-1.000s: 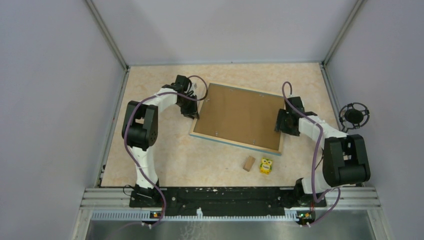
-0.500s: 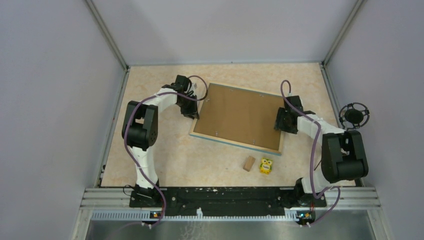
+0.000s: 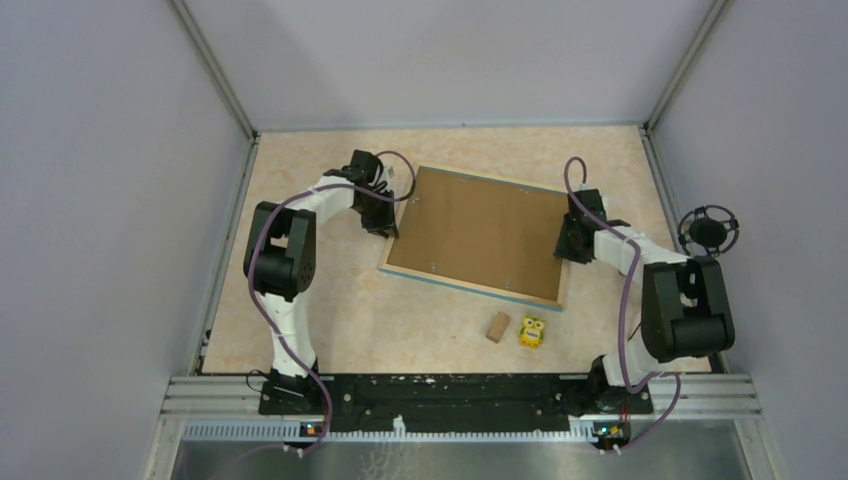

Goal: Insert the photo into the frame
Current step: Install the photo frame at the center of the board, then adjust the photo frame at the center of the board.

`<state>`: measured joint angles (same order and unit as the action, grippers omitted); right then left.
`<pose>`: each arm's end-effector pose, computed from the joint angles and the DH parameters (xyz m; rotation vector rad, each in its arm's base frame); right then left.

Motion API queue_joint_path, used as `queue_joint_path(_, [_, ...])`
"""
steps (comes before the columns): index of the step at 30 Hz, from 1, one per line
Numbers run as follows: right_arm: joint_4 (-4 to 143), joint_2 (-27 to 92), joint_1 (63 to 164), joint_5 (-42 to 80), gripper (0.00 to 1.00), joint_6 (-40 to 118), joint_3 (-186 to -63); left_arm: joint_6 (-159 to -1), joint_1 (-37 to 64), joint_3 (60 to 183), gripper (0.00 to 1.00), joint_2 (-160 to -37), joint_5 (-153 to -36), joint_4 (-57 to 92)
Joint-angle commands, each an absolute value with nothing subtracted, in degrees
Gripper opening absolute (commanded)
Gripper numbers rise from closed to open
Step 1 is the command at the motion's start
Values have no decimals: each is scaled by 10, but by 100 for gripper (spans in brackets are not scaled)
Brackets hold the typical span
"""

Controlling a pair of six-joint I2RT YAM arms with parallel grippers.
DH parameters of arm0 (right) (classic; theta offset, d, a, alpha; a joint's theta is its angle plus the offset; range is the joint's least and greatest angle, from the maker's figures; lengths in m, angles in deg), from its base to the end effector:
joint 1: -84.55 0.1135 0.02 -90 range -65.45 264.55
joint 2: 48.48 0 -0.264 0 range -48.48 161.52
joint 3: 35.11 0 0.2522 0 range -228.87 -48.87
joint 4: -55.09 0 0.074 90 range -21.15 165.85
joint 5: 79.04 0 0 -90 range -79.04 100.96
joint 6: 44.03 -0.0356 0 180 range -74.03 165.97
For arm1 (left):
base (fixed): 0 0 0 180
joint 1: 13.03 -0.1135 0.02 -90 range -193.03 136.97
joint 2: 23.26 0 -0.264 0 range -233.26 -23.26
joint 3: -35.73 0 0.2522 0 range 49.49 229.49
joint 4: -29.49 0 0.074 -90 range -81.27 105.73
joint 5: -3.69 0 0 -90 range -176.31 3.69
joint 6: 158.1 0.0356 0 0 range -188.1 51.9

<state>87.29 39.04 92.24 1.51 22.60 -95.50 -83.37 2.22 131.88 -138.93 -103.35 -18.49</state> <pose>0.2869 0.0328 0.1684 0.4104 2.5511 -0.0161 0.3961 -0.1188 0.1674 0.0826 2.7900 -0.5493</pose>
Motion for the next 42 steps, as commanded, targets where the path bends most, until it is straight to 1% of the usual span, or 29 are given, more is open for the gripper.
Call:
queue_joint_path(1, [887,406,922,-3,27,215,-944,-843,21,1326,19,-1394,-1052,-185])
queue_joint_path(6, [890,387,925,-1,23,215,-935,-843,21,1326,19,-1391,-1055,-184])
queue_joint_path(11, [893,390,925,1,14,221,-939,-844,21,1325,19,-1391,-1058,-183])
queue_joint_path(15, [898,397,925,3,12,225,-947,-845,21,1324,19,-1389,-1061,-182])
queue_joint_path(22, [907,380,925,16,1,223,-959,-845,21,1323,19,-1388,-1063,-182])
queue_joint_path(32, [920,369,925,15,0,222,-987,-845,21,1322,19,-1388,-1067,-181])
queue_joint_path(33, [926,370,925,10,5,226,-995,-845,21,1322,19,-1388,-1067,-181])
queue_joint_path(36, [935,366,925,3,51,244,-1014,-845,21,1322,19,-1387,-1064,-182])
queue_joint_path(37, [935,364,925,4,61,247,-1015,-845,21,1322,19,-1387,-1064,-182])
queue_joint_path(38, [931,364,925,8,68,249,-1013,-845,21,1322,19,-1387,-1064,-182])
queue_joint_path(40, [918,367,925,28,77,251,-1007,-846,21,1321,19,-1387,-1065,-181])
queue_joint_path(42, [908,376,925,43,82,250,-1004,-846,21,1321,19,-1387,-1062,-181])
